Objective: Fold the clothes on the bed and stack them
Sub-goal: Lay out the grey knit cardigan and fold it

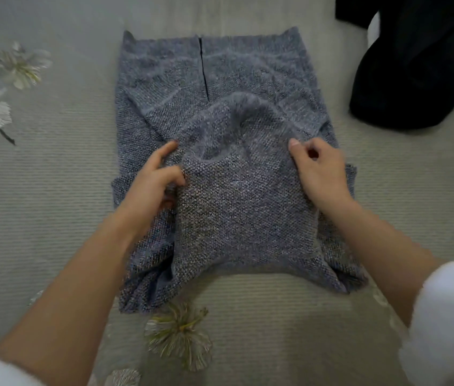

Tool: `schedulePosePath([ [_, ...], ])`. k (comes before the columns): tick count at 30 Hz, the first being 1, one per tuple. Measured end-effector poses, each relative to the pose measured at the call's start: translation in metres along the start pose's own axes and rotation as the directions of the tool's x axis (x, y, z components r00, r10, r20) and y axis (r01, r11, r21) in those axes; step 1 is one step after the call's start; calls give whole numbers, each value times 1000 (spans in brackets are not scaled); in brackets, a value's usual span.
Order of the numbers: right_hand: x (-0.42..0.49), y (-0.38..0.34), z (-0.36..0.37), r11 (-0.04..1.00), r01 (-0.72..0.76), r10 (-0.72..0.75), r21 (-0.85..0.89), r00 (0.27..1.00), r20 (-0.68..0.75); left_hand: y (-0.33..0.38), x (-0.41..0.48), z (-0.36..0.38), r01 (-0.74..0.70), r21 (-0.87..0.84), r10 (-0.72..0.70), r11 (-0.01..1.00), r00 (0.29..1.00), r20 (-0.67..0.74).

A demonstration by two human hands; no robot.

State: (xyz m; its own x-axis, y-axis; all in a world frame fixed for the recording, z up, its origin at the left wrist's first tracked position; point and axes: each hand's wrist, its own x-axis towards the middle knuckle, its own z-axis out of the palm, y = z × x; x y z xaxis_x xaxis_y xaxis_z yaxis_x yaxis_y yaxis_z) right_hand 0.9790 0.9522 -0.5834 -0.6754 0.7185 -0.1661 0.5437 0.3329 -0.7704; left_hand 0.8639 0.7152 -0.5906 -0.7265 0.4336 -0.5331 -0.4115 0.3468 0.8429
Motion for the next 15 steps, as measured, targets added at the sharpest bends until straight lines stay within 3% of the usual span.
schedulePosePath([
  [2, 7, 3, 6, 961, 72, -74, -268, 997, 4, -7, 4, 2, 54, 369, 22, 928, 980, -196],
  [3, 6, 6, 11, 911, 162, -158, -381, 987, 40, -11, 5, 5, 19, 583, 147, 812, 960, -236],
  [4, 2, 7, 15, 845, 282, -269, -455, 959, 94, -14, 3, 11, -63, 746, 310, 663, 930, -197],
  [6, -8, 10, 23, 678, 511, -462, -529, 855, 235, -18, 1, 27, -282, 893, 546, 350, 836, 50],
  [8, -12, 19, 31, 505, 636, -507, -583, 766, 396, -27, 6, 42, -418, 904, 586, 90, 756, 291],
  [9, -10, 24, 33, 449, 649, -462, -615, 757, 462, -33, 11, 48, -431, 902, 553, 8, 753, 355],
  [11, 0, 39, 35, 411, 617, -320, -671, 787, 528, -39, 27, 50, -364, 930, 446, -39, 827, 342],
  [15, 16, 56, 41, 398, 617, -175, -679, 778, 604, -44, 57, 43, -241, 970, 186, 30, 955, 232],
])
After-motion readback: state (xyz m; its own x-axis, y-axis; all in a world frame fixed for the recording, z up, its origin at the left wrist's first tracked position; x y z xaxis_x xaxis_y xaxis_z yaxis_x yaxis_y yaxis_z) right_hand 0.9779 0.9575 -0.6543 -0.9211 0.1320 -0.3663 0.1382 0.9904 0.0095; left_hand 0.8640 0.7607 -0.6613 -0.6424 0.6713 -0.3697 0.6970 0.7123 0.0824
